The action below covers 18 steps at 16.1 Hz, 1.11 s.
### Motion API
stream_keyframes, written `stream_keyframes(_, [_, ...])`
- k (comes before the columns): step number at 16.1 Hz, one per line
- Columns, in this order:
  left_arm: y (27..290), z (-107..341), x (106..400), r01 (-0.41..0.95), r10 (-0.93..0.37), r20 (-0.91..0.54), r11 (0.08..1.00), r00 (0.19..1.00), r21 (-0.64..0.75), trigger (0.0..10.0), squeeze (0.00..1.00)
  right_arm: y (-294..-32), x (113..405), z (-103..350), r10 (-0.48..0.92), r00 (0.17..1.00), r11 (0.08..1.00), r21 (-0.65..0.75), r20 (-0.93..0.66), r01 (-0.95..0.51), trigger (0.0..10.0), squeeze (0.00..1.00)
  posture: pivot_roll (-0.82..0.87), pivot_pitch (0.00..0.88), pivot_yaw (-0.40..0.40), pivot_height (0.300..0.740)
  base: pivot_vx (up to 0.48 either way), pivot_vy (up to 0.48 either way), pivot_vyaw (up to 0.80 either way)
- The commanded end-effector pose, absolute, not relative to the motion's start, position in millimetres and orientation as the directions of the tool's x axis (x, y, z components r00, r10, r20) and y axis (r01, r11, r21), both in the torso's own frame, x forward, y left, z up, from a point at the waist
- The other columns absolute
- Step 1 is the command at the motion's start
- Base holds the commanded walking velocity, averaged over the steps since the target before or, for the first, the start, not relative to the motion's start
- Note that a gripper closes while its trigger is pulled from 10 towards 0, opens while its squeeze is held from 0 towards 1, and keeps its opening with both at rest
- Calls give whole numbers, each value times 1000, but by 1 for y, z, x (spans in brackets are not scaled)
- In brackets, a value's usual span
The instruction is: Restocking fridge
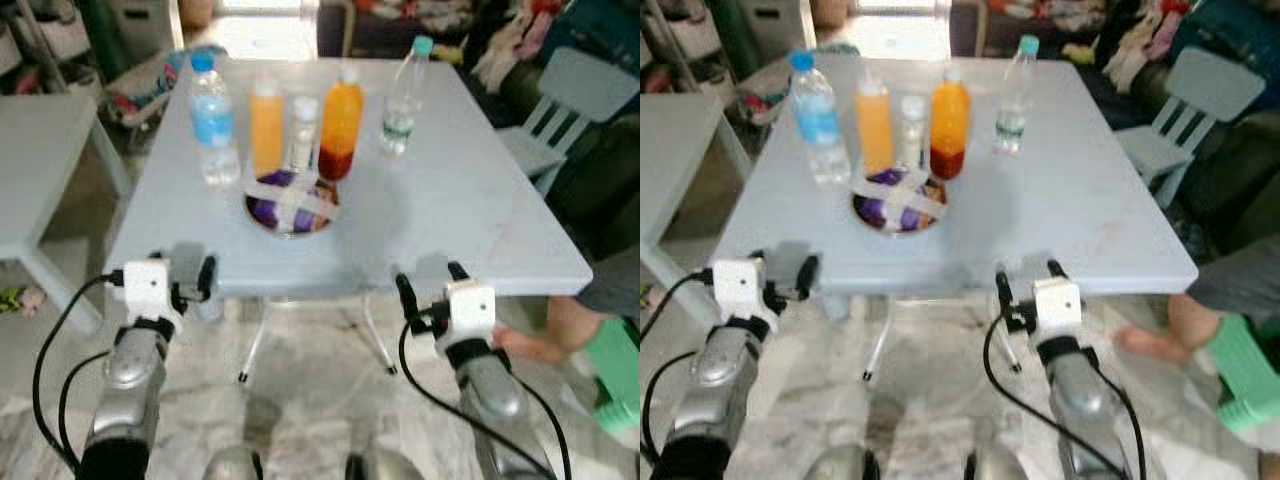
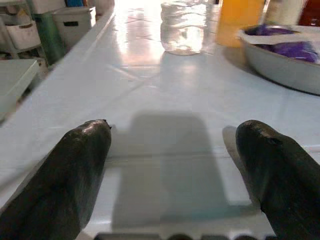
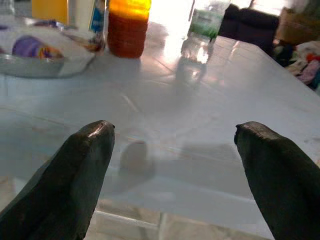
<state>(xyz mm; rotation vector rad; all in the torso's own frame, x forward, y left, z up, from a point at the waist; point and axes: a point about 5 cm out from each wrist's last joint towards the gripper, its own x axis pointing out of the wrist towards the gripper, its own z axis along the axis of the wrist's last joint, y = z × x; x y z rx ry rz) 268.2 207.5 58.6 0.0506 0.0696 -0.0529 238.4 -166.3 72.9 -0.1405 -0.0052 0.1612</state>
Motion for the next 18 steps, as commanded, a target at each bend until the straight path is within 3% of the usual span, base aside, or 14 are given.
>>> stream_keyframes(1, [200, 58, 272, 73, -70, -76, 996, 995, 45, 10000, 0, -172, 239, 74, 134, 991, 981, -141, -8, -134, 10000, 0, -31, 26, -10, 740, 0, 446, 0])
stream_keyframes(8, [194, 57, 275, 82, -80, -68, 996, 994, 24, 10000, 0, -174, 245, 76, 132, 991, 980, -149, 5, -129, 10000, 0, -28, 21, -11, 740, 0, 445, 0])
stream_keyframes(16, [189, 60, 272, 93, -91, -46, 995, 995, 40, 10000, 0, -176, 264, 91, 83, 996, 995, -55, 44, -80, 10000, 0, -15, 34, -8, 740, 0, 0, 0])
stream_keyframes(18, [187, 61, 269, 118, -117, -35, 992, 993, 44, 10000, 0, -178, 267, 98, 101, 992, 991, -98, 78, -93, 10000, 0, -12, 27, -10, 740, 135, 0, 0])
